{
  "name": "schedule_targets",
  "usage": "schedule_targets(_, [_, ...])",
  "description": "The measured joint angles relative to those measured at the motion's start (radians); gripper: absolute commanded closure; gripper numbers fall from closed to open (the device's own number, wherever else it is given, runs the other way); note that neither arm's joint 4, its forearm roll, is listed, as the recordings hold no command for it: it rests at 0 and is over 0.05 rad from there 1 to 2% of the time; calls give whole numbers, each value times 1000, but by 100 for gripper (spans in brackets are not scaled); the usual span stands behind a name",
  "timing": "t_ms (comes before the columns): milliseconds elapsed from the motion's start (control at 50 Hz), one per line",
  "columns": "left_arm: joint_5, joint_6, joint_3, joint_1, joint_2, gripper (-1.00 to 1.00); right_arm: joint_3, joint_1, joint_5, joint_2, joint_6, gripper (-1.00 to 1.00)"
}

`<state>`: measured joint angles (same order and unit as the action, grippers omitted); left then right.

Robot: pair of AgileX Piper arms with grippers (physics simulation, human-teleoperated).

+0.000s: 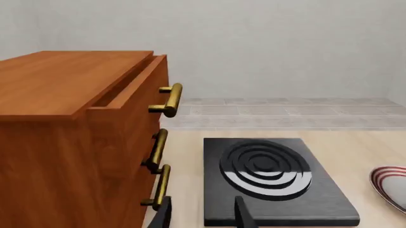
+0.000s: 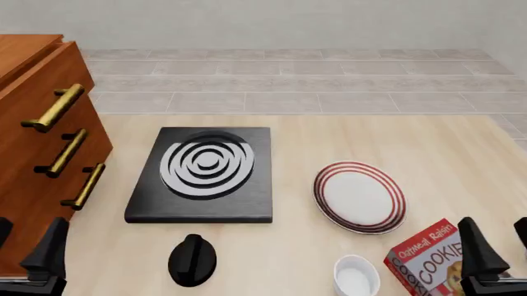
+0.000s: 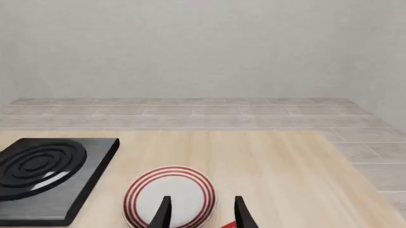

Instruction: Pick the akita bowl in the top layer of the wooden cabinet and place it on the plate.

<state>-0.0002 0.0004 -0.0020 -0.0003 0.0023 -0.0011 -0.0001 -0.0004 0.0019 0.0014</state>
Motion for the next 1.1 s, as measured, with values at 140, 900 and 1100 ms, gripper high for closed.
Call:
schedule_targets(140, [4,1,-7,-4,0,-100,-2,-1,-1,4,6,-100])
schedule_targets(900, [209,-27,-311,-91,22,-100,-1,-2,-4,11,4,-100])
schedule_targets(1100, [267,-15,-392,-106,28,-100,-1,-3,-3,10,4,-100])
